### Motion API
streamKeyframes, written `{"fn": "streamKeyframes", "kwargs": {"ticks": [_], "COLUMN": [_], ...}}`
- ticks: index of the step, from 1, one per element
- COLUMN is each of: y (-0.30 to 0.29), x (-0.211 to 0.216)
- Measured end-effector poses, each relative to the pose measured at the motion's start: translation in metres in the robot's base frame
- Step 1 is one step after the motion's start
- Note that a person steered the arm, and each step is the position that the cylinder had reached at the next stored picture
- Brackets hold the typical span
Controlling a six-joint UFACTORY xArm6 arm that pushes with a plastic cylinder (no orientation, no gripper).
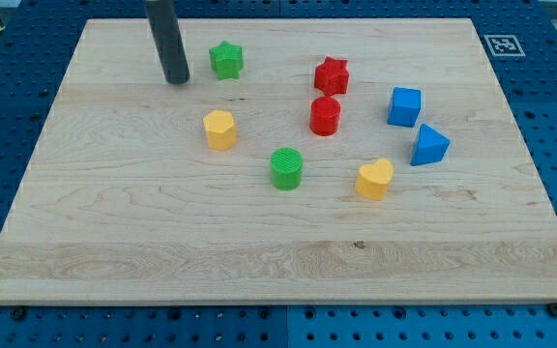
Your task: Push the green star to the top right of the yellow hexagon
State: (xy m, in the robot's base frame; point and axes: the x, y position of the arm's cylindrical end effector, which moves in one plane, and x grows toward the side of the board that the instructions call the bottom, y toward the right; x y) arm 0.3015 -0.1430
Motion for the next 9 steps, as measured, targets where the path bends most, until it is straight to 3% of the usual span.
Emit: {"fn": "streamKeyframes", "kwargs": {"ticks": [1, 2, 4, 7, 9], "y": [0.000, 0.008, 0.072, 0.048, 0.048], "x": [-0.046, -0.052, -0.051, -0.039, -0.002]}}
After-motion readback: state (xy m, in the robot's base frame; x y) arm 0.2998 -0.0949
